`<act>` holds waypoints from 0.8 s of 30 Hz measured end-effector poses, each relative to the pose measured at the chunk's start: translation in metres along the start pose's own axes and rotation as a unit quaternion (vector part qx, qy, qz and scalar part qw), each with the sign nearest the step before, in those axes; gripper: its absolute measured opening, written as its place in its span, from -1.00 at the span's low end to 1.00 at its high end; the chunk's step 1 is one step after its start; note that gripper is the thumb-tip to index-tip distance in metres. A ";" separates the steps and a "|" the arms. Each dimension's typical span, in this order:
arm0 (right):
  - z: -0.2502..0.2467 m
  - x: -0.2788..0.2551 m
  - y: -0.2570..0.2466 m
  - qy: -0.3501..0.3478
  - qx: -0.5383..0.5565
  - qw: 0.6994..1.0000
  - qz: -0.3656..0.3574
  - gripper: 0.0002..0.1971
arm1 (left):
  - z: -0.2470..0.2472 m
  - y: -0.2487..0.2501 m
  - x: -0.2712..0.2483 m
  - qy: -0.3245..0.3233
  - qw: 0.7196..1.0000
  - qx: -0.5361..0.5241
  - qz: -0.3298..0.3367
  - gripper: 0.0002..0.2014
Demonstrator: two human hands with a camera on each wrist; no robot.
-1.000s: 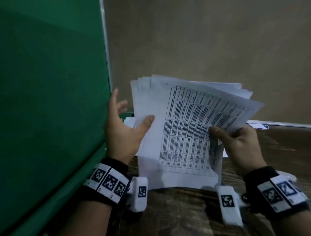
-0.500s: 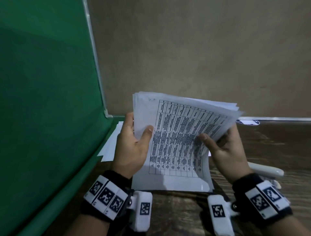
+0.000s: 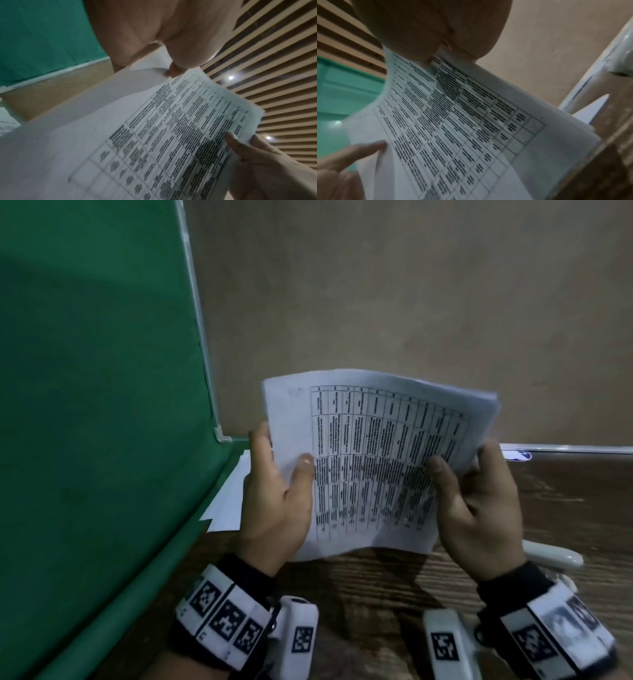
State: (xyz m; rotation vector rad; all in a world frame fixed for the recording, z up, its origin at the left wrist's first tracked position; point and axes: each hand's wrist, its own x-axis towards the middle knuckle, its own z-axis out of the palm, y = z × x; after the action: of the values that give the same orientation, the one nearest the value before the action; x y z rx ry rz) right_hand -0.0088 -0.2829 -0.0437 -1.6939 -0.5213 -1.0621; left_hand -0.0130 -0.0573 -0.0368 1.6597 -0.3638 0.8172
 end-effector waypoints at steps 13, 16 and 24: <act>-0.001 -0.003 0.020 -0.031 0.024 0.996 0.083 -0.81 | 0.004 -0.005 -0.003 -0.044 0.996 0.039 -0.060 -0.61; 0.000 -0.003 0.020 -0.033 0.021 0.995 0.089 -0.81 | 0.004 -0.009 -0.002 -0.042 0.996 0.050 -0.067 -0.59; -0.021 0.010 0.015 -0.080 -0.065 0.977 0.184 -0.88 | -0.014 -0.021 0.014 -0.027 0.993 0.029 -0.111 -0.72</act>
State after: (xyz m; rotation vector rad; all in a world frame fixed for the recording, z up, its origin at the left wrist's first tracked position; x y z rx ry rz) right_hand -0.0009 -0.3090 -0.0414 -1.9121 -0.2261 -0.7071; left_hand 0.0057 -0.0355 -0.0421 1.7441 -0.1900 0.6232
